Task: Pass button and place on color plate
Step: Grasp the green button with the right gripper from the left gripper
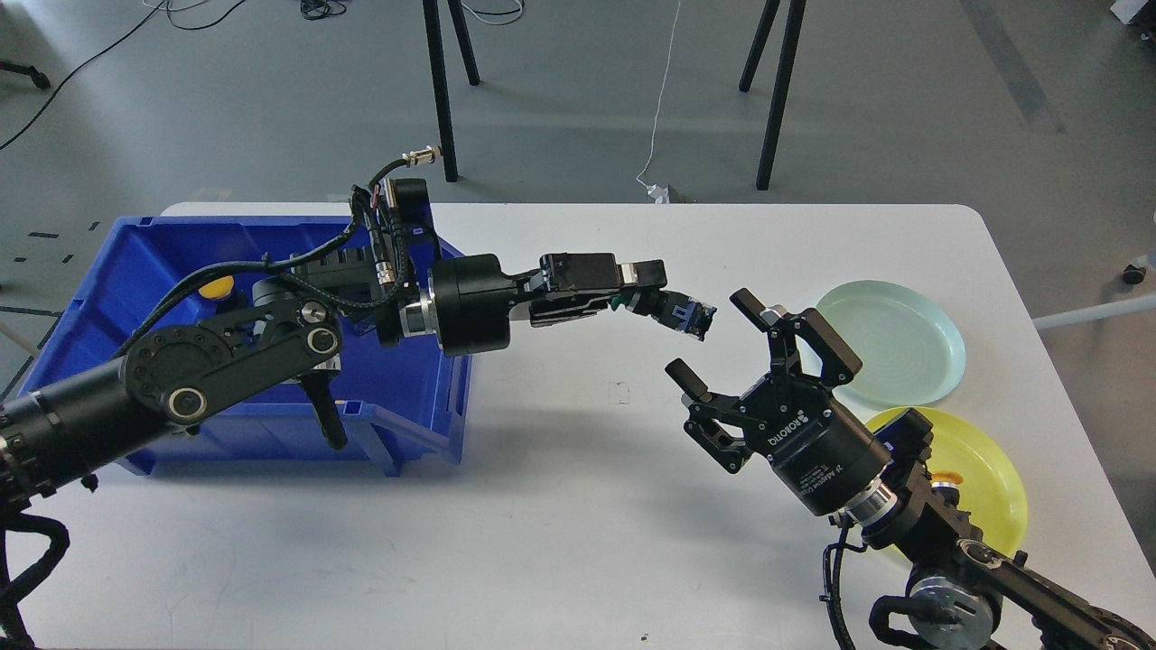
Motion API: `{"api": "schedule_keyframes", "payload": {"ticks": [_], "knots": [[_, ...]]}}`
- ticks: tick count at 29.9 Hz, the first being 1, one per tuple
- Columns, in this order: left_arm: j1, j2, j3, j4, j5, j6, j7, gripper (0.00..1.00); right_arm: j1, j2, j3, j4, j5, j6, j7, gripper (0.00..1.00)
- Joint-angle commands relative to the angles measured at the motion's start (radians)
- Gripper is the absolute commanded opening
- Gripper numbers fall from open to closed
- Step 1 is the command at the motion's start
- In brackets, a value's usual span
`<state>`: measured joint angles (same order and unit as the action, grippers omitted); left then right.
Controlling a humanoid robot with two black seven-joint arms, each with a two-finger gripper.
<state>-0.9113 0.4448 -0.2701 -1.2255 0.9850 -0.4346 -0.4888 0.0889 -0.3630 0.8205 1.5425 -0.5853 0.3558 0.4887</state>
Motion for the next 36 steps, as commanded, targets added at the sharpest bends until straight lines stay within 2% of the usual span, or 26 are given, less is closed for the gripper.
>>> {"api": "schedule_keyframes", "payload": {"ticks": [1, 13, 29, 31, 34, 36], "knots": [[0.000, 0.000, 0.000, 0.000, 0.000, 0.001, 0.000, 0.10, 0.011, 0.024, -0.009, -0.007, 0.009, -0.005, 0.000, 0.96], [0.000, -0.003, 0.000, 0.000, 0.000, 0.001, 0.000, 0.10, 0.017, 0.098, -0.001, -0.010, 0.048, -0.012, 0.000, 0.95], [0.000, -0.003, 0.000, 0.000, 0.000, 0.001, 0.000, 0.10, 0.042, 0.107, -0.009, -0.036, 0.082, -0.044, 0.000, 0.92], [0.000, -0.005, 0.000, 0.000, 0.000, 0.001, 0.000, 0.10, 0.042, 0.108, -0.012, -0.036, 0.082, -0.048, 0.000, 0.86], [0.000, -0.005, 0.000, 0.000, 0.000, 0.001, 0.000, 0.10, 0.043, 0.110, -0.018, -0.036, 0.079, -0.044, 0.000, 0.68], [0.000, -0.005, 0.000, 0.000, 0.000, 0.001, 0.000, 0.10, 0.049, 0.110, -0.020, -0.036, 0.073, -0.044, 0.000, 0.65]]}}
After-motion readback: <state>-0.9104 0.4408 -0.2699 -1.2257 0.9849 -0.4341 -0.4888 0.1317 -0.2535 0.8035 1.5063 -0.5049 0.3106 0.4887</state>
